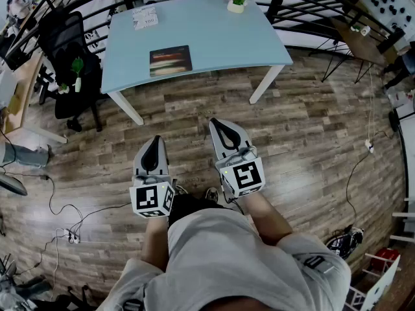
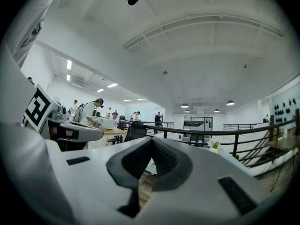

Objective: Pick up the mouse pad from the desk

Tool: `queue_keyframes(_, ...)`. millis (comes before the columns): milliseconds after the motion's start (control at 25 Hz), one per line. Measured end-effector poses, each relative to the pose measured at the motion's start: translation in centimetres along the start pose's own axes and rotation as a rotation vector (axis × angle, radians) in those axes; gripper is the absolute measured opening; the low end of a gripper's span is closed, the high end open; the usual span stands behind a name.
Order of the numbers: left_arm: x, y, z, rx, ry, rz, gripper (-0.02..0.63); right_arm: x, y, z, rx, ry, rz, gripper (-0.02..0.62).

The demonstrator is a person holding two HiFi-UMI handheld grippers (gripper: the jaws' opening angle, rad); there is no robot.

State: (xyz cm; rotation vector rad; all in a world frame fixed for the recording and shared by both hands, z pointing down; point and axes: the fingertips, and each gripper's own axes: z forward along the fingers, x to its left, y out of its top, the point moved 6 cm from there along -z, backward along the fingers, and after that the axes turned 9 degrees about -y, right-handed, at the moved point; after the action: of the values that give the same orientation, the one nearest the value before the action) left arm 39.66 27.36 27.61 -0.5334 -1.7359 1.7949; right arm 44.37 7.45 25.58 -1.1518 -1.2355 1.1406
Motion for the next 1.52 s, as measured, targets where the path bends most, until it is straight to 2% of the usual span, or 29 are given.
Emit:
queue_keyframes(360,-1.9,-1.5,1.0,0.03,-0.024,0.007,0.012,-1.3,-1.3,-1.0,-0.005,0.02,0.03,0.004)
queue_keyframes(640,-1.1,-1.6,1.4,0.052,-0.037,0.011,0.012,-0.8,-1.4,0.2,-0.003,0.023,0.037,0.007)
queue_keyframes(720,-0.6,-1.6,1.5,0.052,-0.041,0.008,0.012,-0.6,-1.3,0.8,-0.004,0.027,0.032,0.031)
queue_keyframes(1360,9.9,-1.2,2.3,0.049,-0.107,-0.016,0.012,4.9,-1.7,8.6,0.029,-0.014,-0.013,0.031)
queue_keyframes(1520,12.0,-2.0,3.2,0.055,-0.114,-0.045,0.012,5.5,-2.3,10.3,0.049,-0.023,-0.01,0.032)
